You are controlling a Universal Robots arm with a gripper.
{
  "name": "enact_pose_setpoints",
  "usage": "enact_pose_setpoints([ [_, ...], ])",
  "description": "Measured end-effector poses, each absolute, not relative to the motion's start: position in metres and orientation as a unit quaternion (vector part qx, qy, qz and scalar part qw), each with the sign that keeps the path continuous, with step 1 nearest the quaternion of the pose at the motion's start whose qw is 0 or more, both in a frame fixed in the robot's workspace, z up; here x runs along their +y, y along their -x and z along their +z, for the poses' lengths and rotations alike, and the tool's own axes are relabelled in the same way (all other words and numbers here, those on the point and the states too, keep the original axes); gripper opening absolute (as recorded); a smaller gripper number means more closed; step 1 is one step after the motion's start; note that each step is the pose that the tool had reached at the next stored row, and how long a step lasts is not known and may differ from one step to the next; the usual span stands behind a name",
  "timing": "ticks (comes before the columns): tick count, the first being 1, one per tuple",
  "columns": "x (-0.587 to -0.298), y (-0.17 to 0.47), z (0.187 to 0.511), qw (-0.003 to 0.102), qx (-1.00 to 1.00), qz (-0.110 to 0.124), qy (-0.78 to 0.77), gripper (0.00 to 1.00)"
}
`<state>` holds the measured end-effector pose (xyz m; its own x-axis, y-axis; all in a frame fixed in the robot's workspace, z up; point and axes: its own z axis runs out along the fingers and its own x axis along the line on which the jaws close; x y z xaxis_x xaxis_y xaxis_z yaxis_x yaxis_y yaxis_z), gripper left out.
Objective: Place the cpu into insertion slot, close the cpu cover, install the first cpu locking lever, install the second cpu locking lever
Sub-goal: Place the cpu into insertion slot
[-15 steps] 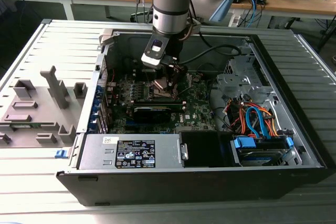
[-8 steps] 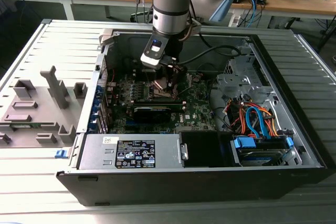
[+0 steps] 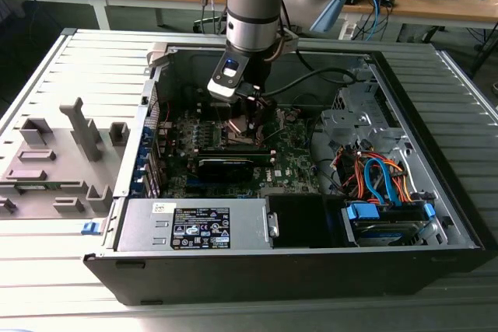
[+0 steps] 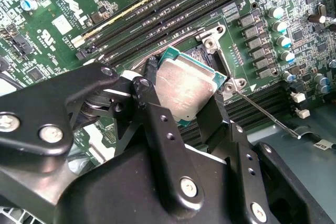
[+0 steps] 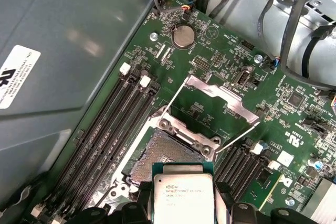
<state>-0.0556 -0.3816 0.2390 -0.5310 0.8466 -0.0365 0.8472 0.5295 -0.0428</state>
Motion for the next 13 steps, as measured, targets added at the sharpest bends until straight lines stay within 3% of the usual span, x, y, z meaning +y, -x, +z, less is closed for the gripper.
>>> enact_pose_setpoints([
  [13,-0.3816,0.0556,0.2374,0.008,0.862,-0.033,-0.506,0.55],
])
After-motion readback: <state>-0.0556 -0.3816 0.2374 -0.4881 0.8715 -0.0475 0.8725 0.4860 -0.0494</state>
